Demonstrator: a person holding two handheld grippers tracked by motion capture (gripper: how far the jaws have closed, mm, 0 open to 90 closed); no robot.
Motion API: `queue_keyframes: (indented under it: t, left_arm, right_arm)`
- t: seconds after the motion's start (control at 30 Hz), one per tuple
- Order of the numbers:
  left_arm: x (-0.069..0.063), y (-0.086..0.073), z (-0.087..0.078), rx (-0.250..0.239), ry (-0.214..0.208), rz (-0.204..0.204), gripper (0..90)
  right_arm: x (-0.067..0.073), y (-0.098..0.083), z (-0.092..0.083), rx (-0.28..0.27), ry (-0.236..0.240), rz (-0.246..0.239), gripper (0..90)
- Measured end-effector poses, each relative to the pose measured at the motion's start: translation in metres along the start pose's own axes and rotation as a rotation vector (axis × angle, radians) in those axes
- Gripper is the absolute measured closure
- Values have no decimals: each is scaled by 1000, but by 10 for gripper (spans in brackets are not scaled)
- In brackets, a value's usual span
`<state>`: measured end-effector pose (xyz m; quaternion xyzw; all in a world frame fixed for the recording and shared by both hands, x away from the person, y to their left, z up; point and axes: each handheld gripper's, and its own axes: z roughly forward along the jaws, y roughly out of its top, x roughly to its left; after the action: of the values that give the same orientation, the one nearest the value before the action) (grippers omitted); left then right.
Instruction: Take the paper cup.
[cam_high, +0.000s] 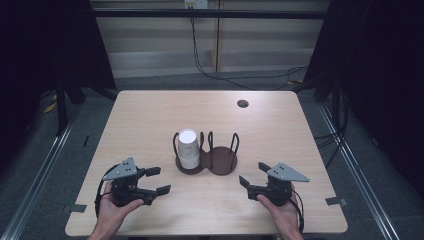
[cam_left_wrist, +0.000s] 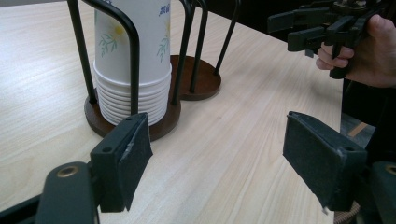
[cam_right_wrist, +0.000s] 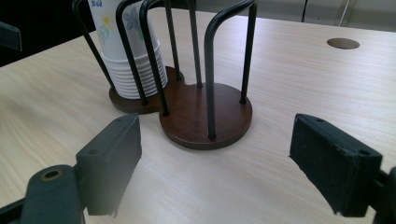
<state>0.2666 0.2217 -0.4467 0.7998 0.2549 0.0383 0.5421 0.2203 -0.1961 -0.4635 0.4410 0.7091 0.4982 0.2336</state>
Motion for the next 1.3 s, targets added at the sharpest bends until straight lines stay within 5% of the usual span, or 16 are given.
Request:
queue_keyframes:
  t: [0.4, 0.63, 0.67, 0.83, 0.97, 1.3]
  left_arm:
    - [3, 3, -1, -14, -6, -11, 254]
    - [2, 8, -10, -88, -14, -13, 287]
    - [2, 12, -12, -51, -7, 3, 285]
    - [3, 19, -16, -17, -38, -19, 277]
    - [3, 25, -14, 20, -48, 1, 297]
    - [9, 46, -8, 69, -50, 12, 168]
  right_arm:
    - [-2, 0, -4, 1, 41, 35, 168]
    - [-1, -1, -5, 5, 50, 32, 169]
    - [0, -1, -7, 3, 53, 32, 169]
    - [2, -1, -8, 0, 61, 29, 169]
    - [4, -1, -7, 6, 64, 20, 167]
    - [7, -1, -5, 12, 79, 19, 138]
